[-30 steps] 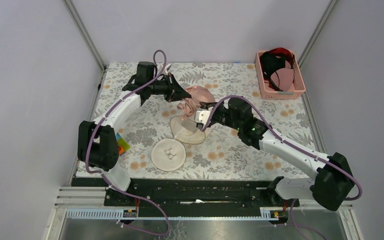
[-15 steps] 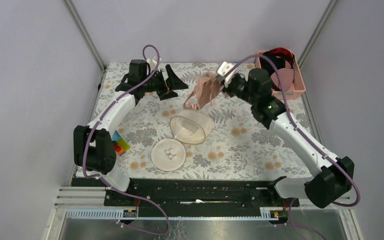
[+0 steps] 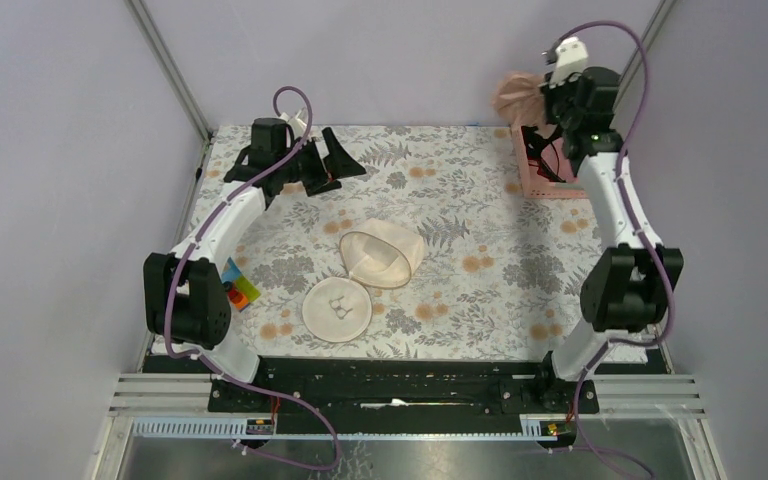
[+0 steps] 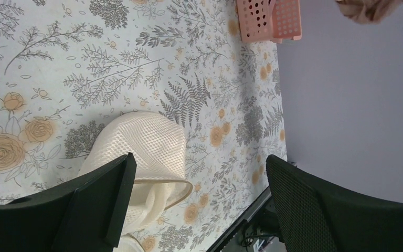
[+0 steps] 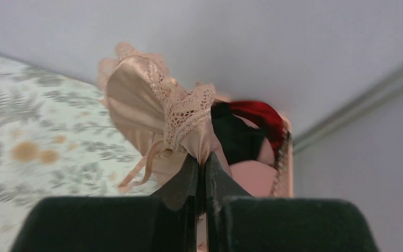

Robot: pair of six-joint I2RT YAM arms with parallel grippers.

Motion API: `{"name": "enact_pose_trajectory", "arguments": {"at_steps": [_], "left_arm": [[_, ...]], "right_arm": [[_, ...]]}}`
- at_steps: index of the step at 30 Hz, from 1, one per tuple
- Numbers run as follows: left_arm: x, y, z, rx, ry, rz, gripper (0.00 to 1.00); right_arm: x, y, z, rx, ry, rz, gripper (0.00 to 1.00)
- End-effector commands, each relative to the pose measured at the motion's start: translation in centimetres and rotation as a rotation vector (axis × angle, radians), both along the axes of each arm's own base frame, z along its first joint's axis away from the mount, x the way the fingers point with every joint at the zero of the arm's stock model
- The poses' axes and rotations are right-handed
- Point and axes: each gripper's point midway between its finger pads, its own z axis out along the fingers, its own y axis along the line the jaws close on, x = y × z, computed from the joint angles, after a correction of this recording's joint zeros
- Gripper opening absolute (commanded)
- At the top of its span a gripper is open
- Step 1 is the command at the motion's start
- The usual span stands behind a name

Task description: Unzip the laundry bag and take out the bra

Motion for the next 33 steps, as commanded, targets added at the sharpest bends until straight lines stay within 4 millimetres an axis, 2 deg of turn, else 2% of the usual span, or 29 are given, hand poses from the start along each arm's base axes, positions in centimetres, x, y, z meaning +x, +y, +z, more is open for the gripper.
{"name": "enact_pose_trajectory", "arguments": {"at_steps": [1, 4, 6, 10, 13, 17, 23, 26, 28, 30, 33], "left_arm": [[1.6, 0.7, 2.0, 0.038, -0.106, 0.01, 0.99], [1.9, 1.3, 1.6, 0.061, -0.124, 0.013, 0.99], [2.0, 1.7, 1.2, 0.069, -0.118, 0.014, 0.99], [1.9, 2.0, 0.2, 0.065, -0.095, 0.006, 0.99], [1.6, 2.0, -0.3, 0.053, -0.091, -0.023, 0.99], [1.2, 2.2, -1.5, 0.057, -0.073, -0.051, 0.99], [0.8, 2.7, -2.8, 0.059, -0.046, -0.051, 0.99], [0.6, 2.9, -3.3, 0.06, -0.035, -0.056, 0.99], [0.4, 3.1, -3.9, 0.07, -0.023, -0.053, 0.99], [0.3, 3.7, -4.5, 0.088, -0.011, -0.048, 0.99], [0.2, 4.8, -5.3, 0.114, 0.013, -0.032, 0.99]], "right_arm": [[2.9, -7.9, -1.1, 0.103, 0.065, -0.213, 0.0], [3.7, -11.1, -3.6, 0.192, 0.124, -0.269, 0.0], [3.9, -12.4, -5.4, 0.231, 0.164, -0.291, 0.0], [4.4, -14.4, -9.0, 0.325, 0.235, -0.297, 0.0], [5.1, -15.1, -11.3, 0.402, 0.283, -0.286, 0.0], [5.8, -14.1, -12.2, 0.501, 0.322, -0.211, 0.0], [5.2, -11.9, -12.4, 0.634, 0.349, -0.133, 0.0], [5.3, -11.5, -13.4, 0.68, 0.374, -0.116, 0.0], [5.6, -12.0, -14.6, 0.67, 0.392, -0.139, 0.01], [6.2, -13.2, -16.0, 0.623, 0.414, -0.181, 0.09], [6.7, -15.1, -16.4, 0.542, 0.403, -0.25, 0.48]]}}
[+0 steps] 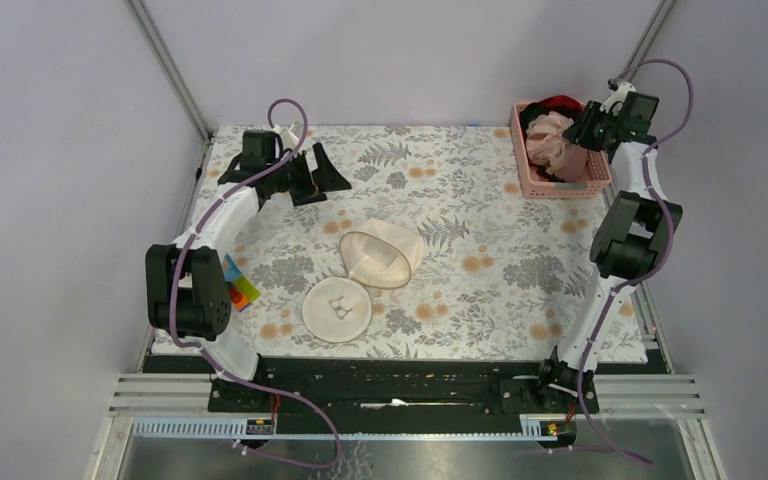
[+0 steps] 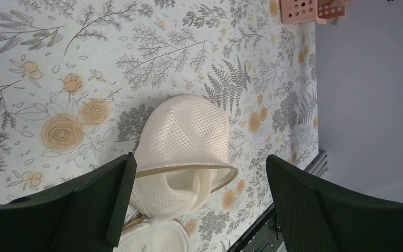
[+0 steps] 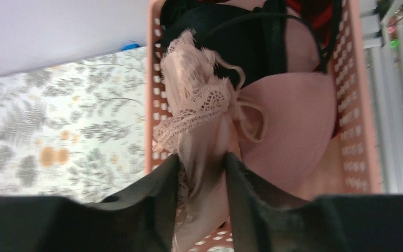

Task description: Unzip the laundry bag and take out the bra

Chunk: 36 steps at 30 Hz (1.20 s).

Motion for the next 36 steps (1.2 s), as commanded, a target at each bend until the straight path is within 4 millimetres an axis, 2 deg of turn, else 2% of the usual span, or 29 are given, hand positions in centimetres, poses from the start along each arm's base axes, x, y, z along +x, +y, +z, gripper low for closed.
{"name": "enact_pose_trajectory", "arguments": {"at_steps": [1, 4, 8, 13, 16, 19, 22, 25, 30, 31, 32, 36], "left_arm": [[-0.2, 1.7, -1.0, 0.039, 0.0, 0.002, 0.99], [-0.8, 2.9, -1.8, 0.078, -0.001, 0.015, 0.99], [-2.6, 4.1, -3.0, 0.159, -0.045, -0.057, 0.99], [-5.5, 6.1, -3.9, 0.336, -0.162, -0.21, 0.99], [-8.1, 7.1, -5.0, 0.415, -0.178, -0.325, 0.99], [-11.0, 8.6, -7.1, 0.482, -0.17, -0.417, 0.99], [-13.8, 9.6, -8.9, 0.532, -0.164, -0.532, 0.97], [-16.6, 9.7, -9.8, 0.547, -0.22, -0.699, 0.91], [-20.5, 9.5, -10.4, 0.607, -0.498, -1.011, 0.79], [-20.9, 9.4, -10.6, 0.625, -0.555, -1.055, 0.76], [-21.5, 9.2, -10.9, 0.635, -0.601, -1.109, 0.72], [-24.8, 8.3, -13.2, 0.626, -0.677, -1.351, 0.62]], "right_arm": [[1.0, -2.6, 0.4, -0.119, -0.007, -0.053, 0.57], [0.9, -3.9, 1.7, -0.2, -0.022, -0.086, 0.72], [0.2, -4.8, 3.1, -0.274, -0.02, -0.103, 0.83], [-1.5, -3.0, 6.2, -0.271, -0.055, -0.032, 0.99], [-3.0, -1.3, 7.8, -0.283, -0.062, 0.021, 1.0], [-4.6, 1.0, 8.6, -0.31, -0.065, 0.079, 1.0], [-6.0, 4.0, 9.2, -0.353, -0.076, 0.151, 1.0], [-7.7, 7.9, 9.7, -0.366, -0.084, 0.243, 1.0], [-11.5, 17.0, 9.4, -0.259, -0.087, 0.474, 0.98], [-12.4, 18.6, 8.9, -0.229, -0.077, 0.516, 0.97], [-13.4, 21.0, 8.5, -0.2, -0.069, 0.575, 0.96], [-17.3, 28.5, 5.6, -0.109, 0.003, 0.774, 0.92]]}}
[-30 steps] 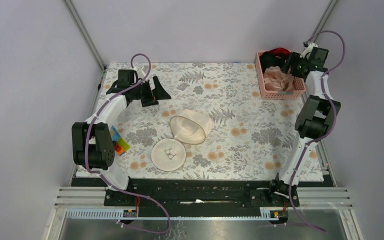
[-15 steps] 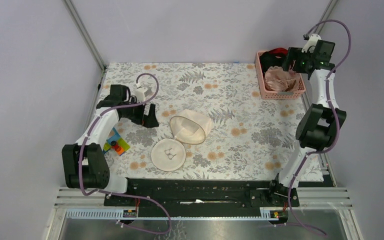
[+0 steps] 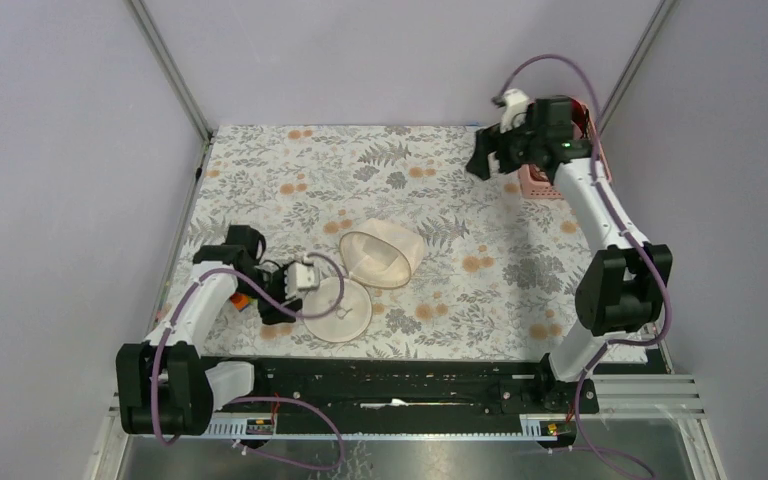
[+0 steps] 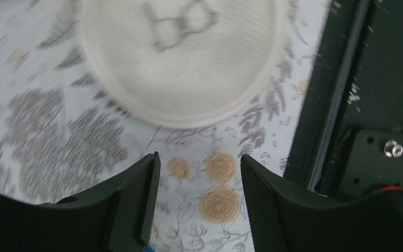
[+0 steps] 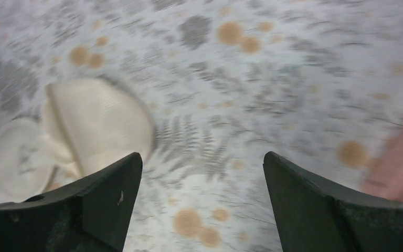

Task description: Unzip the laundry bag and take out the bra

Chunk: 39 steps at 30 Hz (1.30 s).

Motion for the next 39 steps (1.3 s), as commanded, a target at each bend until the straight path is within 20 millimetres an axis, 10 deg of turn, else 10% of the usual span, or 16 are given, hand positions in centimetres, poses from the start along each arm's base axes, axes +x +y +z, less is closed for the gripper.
{"name": "enact_pose_trajectory", "arguments": {"at_steps": [1, 10, 23, 26, 39], "left_arm": [[-2.8, -1.6, -1.9, 0.011, -0.107, -0.386, 0.61], [-3.5, -4.1, -4.6, 0.069, -0.178, -0.587, 0.53], [-3.6, -4.3, -7.5, 0.177, -0.179, -0.675, 0.29], [-3.5, -5.3, -5.9, 0.148, -0.194, -0.664, 0.01], [-4.0, -12.0, 9.1, -0.212, -0.176, -0.636, 0.0]], "right_arm": [[-5.3, 8.2, -1.8, 0.105, 0.131, 0.231, 0.9], [-11.4, 17.0, -8.3, 0.134, 0.361, 0.468, 0.73], [-12.1, 19.6, -16.5, 0.07, 0.517, 0.504, 0.48], [-12.0, 19.5, -18.2, 0.043, 0.536, 0.502, 0.43], [-12.3, 18.3, -21.0, -0.04, 0.535, 0.51, 0.37]]}}
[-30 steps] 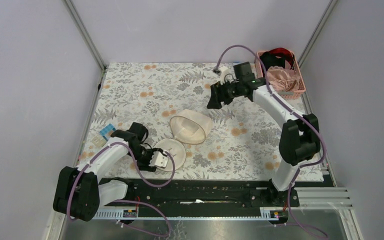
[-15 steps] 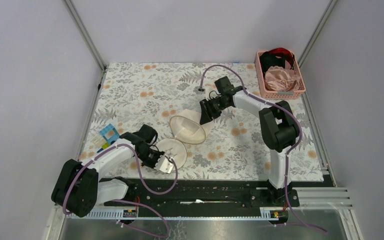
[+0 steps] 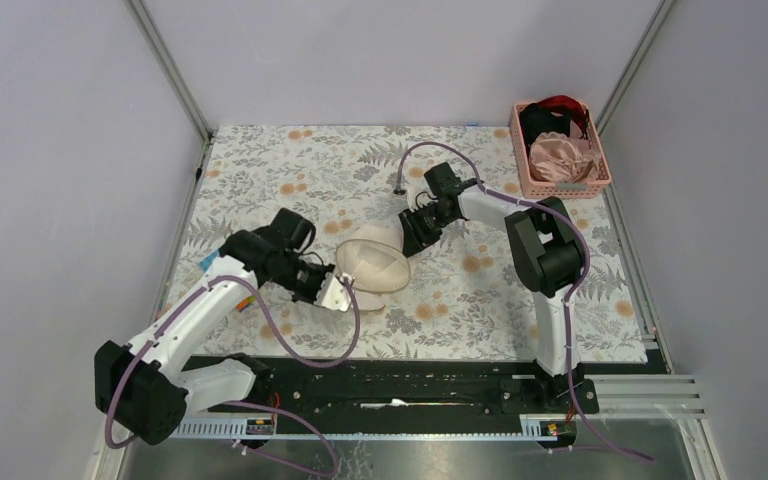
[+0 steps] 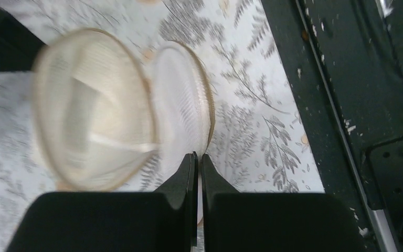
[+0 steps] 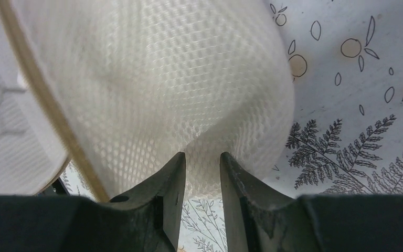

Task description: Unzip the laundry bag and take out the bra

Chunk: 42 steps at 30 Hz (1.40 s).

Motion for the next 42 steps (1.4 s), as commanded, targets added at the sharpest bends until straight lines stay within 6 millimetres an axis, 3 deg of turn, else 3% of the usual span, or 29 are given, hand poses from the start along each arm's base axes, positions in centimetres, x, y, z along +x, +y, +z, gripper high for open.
{"name": "enact_pose_trajectory", "arguments": {"at_steps": [1, 5, 12, 21, 26, 35, 38, 41, 42], "left_arm": [[-1.6, -2.4, 4.5, -0.114, 0.152, -0.034, 0.0], [1.4, -4.6, 6.9, -0.149, 0.177, 0.005, 0.0], [8.7, -8.8, 7.1, -0.235, 0.172, 0.165, 0.0], [15.0, -11.6, 3.5, -0.268, 0.207, 0.277, 0.0], [17.3, -11.5, 1.6, -0.276, 0.221, 0.323, 0.0], [19.0, -10.3, 0.0, -0.281, 0.324, 0.386, 0.0], [19.5, -10.6, -1.0, -0.271, 0.377, 0.418, 0.0], [20.8, -10.8, -2.4, -0.266, 0.428, 0.483, 0.0], [21.6, -10.7, -3.4, -0.26, 0.447, 0.522, 0.0]], "right_arm": [[0.2, 0.1, 0.3, -0.003, -0.065, 0.047, 0.37], [-0.4, 0.4, 2.0, 0.043, -0.103, 0.098, 0.38], [-1.8, 0.9, 4.1, 0.132, -0.121, 0.167, 0.42], [-2.9, 1.0, 4.1, 0.161, -0.094, 0.194, 0.45], [-0.5, 0.0, 4.8, 0.082, -0.172, 0.164, 0.5], [5.7, -4.4, 9.8, 0.139, -0.192, -0.073, 0.74], [6.1, -4.6, 10.4, 0.196, -0.126, -0.117, 0.83], [5.5, -4.0, 10.0, 0.24, -0.043, -0.124, 0.99], [5.3, -3.8, 9.7, 0.252, -0.019, -0.127, 0.99]]}}
